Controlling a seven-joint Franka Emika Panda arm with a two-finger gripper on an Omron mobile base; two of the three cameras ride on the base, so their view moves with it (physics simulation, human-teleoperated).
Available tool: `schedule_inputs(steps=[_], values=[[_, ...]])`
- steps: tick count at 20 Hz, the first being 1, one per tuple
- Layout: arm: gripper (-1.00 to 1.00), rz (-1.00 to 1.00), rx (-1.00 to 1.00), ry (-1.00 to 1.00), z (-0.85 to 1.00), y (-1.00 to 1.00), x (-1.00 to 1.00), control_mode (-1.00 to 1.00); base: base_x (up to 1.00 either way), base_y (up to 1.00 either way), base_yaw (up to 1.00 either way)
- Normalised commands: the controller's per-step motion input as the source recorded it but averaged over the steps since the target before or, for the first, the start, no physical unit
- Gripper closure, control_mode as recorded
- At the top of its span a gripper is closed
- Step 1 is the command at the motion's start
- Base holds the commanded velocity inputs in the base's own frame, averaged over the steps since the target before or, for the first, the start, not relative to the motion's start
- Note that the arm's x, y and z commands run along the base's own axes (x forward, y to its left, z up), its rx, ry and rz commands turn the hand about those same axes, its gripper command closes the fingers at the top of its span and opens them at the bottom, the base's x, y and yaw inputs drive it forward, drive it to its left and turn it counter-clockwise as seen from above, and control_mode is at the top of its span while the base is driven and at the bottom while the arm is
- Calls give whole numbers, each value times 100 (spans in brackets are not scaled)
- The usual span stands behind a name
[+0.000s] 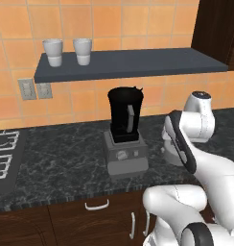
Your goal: Close the lid blender by securely placing the lid on top.
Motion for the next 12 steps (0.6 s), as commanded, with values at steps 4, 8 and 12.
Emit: schedule_inputs(steps=[4,8,12], values=[[100,-1,0,-22,91,0,-34,-100,0,0,0],[100,0,0,-20,97,4,-23,-100,0,0,0],[100,0,0,-25,100,17,-13,-100,0,0,0]])
